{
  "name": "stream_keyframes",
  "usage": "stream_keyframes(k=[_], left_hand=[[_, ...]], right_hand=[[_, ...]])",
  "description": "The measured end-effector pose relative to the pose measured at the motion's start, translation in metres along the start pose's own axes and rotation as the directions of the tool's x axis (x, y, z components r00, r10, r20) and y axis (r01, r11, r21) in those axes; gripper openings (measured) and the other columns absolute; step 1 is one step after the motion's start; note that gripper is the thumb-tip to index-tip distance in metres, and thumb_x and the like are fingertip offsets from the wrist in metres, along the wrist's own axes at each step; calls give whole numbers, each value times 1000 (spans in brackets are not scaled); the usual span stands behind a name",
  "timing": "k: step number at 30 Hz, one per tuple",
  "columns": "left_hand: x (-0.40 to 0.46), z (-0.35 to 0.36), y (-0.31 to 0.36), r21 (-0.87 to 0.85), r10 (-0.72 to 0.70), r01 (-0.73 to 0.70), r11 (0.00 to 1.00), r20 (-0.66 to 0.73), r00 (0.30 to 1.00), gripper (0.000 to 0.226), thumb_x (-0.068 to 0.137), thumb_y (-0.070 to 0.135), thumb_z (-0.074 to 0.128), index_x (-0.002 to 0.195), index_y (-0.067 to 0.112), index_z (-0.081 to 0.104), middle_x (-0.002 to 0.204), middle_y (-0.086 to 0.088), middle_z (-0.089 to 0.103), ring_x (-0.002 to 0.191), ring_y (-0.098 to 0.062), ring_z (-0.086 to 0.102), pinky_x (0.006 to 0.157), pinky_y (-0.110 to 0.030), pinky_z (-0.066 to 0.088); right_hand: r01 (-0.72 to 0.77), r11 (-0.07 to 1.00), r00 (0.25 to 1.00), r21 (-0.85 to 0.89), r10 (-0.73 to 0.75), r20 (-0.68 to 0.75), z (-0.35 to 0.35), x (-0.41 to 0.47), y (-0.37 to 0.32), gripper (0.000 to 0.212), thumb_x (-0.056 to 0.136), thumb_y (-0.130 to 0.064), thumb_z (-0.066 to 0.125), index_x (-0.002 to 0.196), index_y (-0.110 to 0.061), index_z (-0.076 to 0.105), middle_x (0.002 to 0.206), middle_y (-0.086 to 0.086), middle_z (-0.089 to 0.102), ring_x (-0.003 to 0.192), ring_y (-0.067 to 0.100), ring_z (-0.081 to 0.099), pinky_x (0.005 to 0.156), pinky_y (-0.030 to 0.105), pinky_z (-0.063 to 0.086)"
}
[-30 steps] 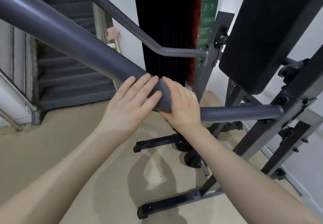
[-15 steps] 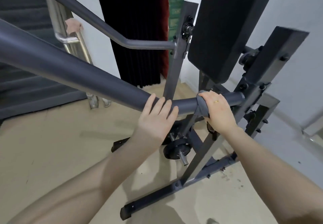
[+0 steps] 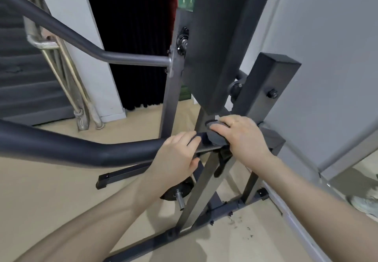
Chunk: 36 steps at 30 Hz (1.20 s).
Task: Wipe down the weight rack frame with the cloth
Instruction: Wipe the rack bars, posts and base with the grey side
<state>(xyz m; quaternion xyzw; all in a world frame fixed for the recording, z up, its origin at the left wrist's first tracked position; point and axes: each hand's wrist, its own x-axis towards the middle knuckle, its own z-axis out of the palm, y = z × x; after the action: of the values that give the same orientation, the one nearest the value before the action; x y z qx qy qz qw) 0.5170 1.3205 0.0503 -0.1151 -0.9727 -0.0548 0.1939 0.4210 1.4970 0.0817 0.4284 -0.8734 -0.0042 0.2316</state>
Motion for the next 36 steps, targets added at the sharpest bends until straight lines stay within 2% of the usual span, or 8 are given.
stream_keyframes(k=[3, 5, 8, 11, 15, 19, 27, 36], left_hand=[[31, 9, 19, -170, -73, 72, 983, 1, 997, 48, 82, 25, 52, 126, 6, 56, 127, -9, 59, 115, -25, 57, 97, -34, 47], [53, 13, 29, -272, -158, 162, 949, 33, 987, 56, 90, 25, 53, 142, 12, 37, 145, -3, 42, 133, -18, 40, 110, -22, 25], [77, 19, 36, -413, -230, 250, 876, 97, 968, 67, 91, 24, 55, 149, 14, 22, 152, 0, 30, 139, -12, 27, 105, -12, 14], [87, 16, 34, -438, -284, 318, 841, 143, 948, 67, 91, 19, 54, 149, 12, 20, 154, -3, 25, 141, -13, 23, 108, -15, 14], [95, -4, 21, -458, -354, 386, 801, 157, 922, 64, 91, 9, 48, 149, 16, 22, 154, 0, 26, 140, -14, 25, 110, -22, 19], [112, -20, 19, -542, -301, 318, 778, 123, 946, 59, 93, 12, 48, 147, 21, 26, 150, 6, 31, 138, -9, 29, 109, -22, 23], [125, -2, 30, -664, -115, 242, 708, 229, 966, 69, 93, 9, 50, 150, 24, 16, 144, 13, 35, 127, -3, 41, 108, -22, 31], [129, 2, 35, -709, -29, 181, 681, 221, 975, 59, 94, 12, 47, 147, 29, 26, 151, 8, 22, 102, 3, 42, 90, -8, 31]], right_hand=[[-67, 972, 887, -223, -44, -459, -35, 13, 29, 29, 83, -1, 49, 93, -18, 71, 99, 5, 68, 95, 27, 50, 74, 35, 33], [-86, 925, 856, -370, -121, -503, -40, 20, 50, 25, 87, -4, 51, 100, -14, 69, 104, 7, 67, 105, 29, 50, 84, 38, 34], [107, 884, 988, -455, -144, -48, -21, 11, 61, 49, 83, -33, 59, 123, -5, 60, 125, 13, 60, 127, 34, 46, 112, 47, 15], [264, 857, 942, -443, -130, 309, -1, -3, 57, 81, 80, -66, 49, 128, -2, 57, 130, 15, 58, 129, 33, 45, 114, 47, 8], [254, 852, 948, -458, -313, -57, -9, 18, 71, 30, 89, -29, 50, 95, -8, 71, 95, 8, 69, 103, 30, 61, 114, 43, 18], [-68, 903, 832, -425, -184, -523, -54, 49, 99, 17, 85, -18, 53, 83, -11, 69, 92, 4, 69, 94, 27, 64, 111, 40, 24], [83, 902, 933, -423, -219, -284, -19, 26, 80, 25, 91, -23, 51, 99, -9, 71, 105, 8, 68, 112, 30, 59, 112, 39, 24], [-251, 934, 779, -255, 38, -625, -18, 51, 71, 16, 84, -11, 62, 96, -7, 72, 107, 9, 69, 116, 30, 50, 104, 44, 35]])
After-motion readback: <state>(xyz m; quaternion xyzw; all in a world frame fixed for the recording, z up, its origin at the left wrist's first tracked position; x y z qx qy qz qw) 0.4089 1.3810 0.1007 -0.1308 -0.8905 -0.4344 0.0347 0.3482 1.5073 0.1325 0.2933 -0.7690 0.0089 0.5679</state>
